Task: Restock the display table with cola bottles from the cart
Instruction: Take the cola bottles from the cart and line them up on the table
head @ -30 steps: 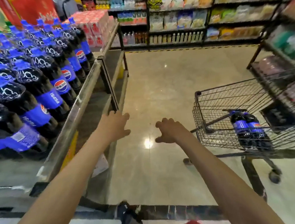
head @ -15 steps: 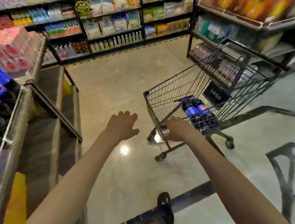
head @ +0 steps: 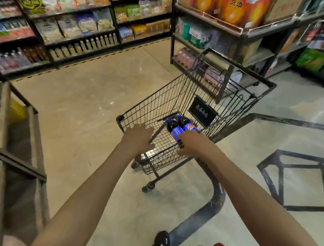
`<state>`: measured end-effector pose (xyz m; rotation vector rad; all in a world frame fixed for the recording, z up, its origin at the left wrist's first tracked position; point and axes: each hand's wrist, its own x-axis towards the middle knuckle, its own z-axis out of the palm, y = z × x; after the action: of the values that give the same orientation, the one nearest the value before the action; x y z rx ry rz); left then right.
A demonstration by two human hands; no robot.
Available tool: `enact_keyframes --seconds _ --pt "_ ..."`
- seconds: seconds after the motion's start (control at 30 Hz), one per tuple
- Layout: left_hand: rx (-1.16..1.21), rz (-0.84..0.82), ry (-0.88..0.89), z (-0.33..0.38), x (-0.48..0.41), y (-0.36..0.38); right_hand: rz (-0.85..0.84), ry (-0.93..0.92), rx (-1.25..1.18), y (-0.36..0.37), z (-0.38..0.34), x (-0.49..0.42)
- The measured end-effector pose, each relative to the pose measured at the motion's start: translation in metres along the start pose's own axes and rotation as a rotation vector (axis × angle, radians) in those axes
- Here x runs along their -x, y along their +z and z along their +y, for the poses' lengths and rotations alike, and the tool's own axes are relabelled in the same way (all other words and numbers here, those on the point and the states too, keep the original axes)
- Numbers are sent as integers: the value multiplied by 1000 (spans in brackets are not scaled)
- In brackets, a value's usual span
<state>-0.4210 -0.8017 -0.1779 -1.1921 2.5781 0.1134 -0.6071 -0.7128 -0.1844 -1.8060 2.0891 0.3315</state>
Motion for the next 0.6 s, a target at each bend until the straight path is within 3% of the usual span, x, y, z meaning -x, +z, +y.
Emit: enact_keyframes --seconds 0.3,0.6 --pt "-8 -87 7 44 -105 -3 -77 21 -62 -2 97 -72" --pt "104 -168 -124 94 -205 -17 -132 -86 -18 -22 195 -163"
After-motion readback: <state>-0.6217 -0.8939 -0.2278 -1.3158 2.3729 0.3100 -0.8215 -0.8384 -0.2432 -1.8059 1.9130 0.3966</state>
